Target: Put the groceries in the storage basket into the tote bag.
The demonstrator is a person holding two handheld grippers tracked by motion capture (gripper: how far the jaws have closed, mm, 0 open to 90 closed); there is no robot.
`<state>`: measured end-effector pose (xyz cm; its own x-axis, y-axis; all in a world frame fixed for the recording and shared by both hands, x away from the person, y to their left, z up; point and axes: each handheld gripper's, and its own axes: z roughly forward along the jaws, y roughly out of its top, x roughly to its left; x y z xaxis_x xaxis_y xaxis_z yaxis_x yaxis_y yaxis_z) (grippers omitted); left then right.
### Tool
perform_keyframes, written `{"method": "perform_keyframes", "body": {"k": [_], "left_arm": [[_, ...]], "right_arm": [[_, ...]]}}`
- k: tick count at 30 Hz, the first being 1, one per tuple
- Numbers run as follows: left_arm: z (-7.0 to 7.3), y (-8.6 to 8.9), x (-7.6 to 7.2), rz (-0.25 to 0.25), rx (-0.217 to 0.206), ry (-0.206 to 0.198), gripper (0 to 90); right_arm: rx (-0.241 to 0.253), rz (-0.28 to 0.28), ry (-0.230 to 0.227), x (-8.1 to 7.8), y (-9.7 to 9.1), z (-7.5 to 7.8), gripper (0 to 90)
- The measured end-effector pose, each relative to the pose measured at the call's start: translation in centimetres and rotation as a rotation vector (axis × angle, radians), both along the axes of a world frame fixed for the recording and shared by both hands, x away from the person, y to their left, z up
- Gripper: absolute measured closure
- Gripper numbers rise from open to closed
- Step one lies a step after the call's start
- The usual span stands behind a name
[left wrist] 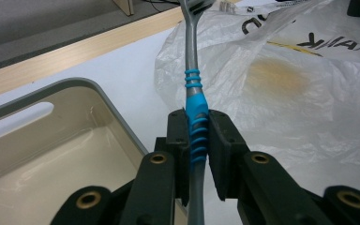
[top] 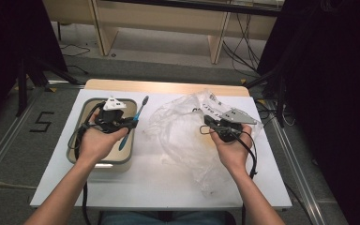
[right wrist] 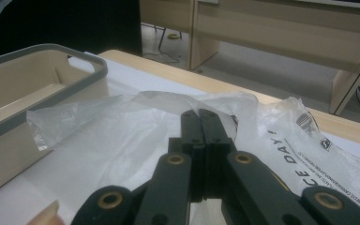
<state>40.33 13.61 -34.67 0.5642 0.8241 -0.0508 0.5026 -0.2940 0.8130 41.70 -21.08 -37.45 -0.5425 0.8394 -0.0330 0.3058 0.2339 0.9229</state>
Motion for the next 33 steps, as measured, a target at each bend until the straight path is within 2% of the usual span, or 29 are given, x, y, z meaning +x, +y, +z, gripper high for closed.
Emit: {"method": "perform_keyframes", "body": {"k": [20,33], "left_arm": [[-0.3,-3.0,-1.1,-0.099,0.012,0.01,78.8],[-0.8,-4.4,-1.3,-0.126,0.023,0.02,78.9]], "right_arm": [[0.008,-0.001,-0.002,0.0,-0.1,0.1,90.0],[0.01,-0.003,-0.003,0.0,-0.1,0.2,90.0]]}}
